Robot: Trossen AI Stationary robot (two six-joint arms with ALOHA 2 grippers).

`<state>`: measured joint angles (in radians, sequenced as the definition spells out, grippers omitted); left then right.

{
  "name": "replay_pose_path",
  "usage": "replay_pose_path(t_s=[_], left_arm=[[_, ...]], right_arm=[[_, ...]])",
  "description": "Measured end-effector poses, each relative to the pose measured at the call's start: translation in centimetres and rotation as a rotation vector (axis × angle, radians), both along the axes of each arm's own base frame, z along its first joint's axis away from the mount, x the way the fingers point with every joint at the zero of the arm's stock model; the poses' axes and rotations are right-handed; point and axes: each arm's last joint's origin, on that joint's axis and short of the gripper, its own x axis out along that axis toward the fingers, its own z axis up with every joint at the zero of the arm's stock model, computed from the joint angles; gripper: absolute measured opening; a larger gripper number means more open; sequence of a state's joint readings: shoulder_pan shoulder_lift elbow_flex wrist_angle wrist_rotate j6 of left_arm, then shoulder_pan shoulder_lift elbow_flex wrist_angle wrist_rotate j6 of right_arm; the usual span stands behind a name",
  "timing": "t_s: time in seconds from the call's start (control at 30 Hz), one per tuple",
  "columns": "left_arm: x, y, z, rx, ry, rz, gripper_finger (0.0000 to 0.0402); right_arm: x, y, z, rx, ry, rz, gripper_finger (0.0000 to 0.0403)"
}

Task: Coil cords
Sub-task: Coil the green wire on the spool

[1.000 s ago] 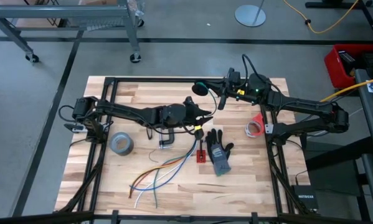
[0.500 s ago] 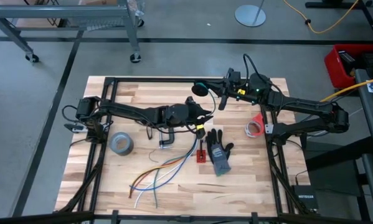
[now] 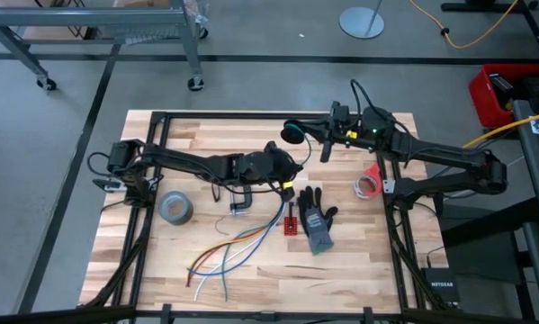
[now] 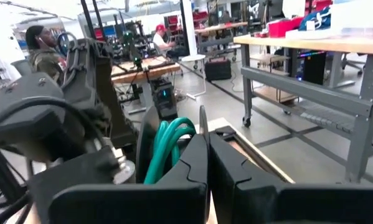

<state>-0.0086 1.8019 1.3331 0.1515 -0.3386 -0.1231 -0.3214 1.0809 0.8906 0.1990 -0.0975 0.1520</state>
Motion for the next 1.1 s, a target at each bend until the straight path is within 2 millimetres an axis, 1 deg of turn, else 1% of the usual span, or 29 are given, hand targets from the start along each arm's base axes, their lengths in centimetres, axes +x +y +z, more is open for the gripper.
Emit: replay_pose_path(t_s=[0.13, 0.27, 0.43, 0.5, 0.7, 0.87, 0.97, 1.1], left_arm=[[-0.6, 0.1, -0.5, -0.009, 0.09, 0.055, 0.0003], [-1.0, 0.5, -1.3, 0.003, 0.173, 0.078, 0.0002], [-1.3, 1.3, -1.7, 0.015, 0.226, 0.117, 0.0002], [-1.4, 1.6, -1.7, 0.015, 0.235, 0.128, 0.0002], [-1.6, 2.5, -1.7, 0.011, 0.25, 0.147, 0.0001], [-1.6, 2.6, -1.7, 0.004, 0.248, 0.134, 0.0001], [-1.5, 2.4, -1.7, -0.017, 0.246, 0.103, 0.0], [-1.5, 2.3, -1.7, -0.035, 0.247, 0.075, 0.0]], right_arm=[[-0.9, 0.3, 0.2, 0.01, 0.029, 0.013, 0.0001], [-1.6, 0.8, 0.2, 0.025, 0.065, 0.097, 0.0001], [-1.9, 1.3, -0.9, 0.105, 0.176, 0.215, 0.0001], [-2.0, 1.4, -1.5, 0.133, 0.229, 0.233, 0.0001], [-2.5, 1.4, -2.9, 0.187, 0.37, 0.177, 0.0001], [-2.8, 1.1, -3.6, 0.185, 0.453, 0.041, 0.0001], [-2.9, 1.0, -3.6, 0.175, 0.46, -0.009, 0.0001], [-2.6, 0.9, -3.1, 0.154, 0.401, -0.014, 0.0001]])
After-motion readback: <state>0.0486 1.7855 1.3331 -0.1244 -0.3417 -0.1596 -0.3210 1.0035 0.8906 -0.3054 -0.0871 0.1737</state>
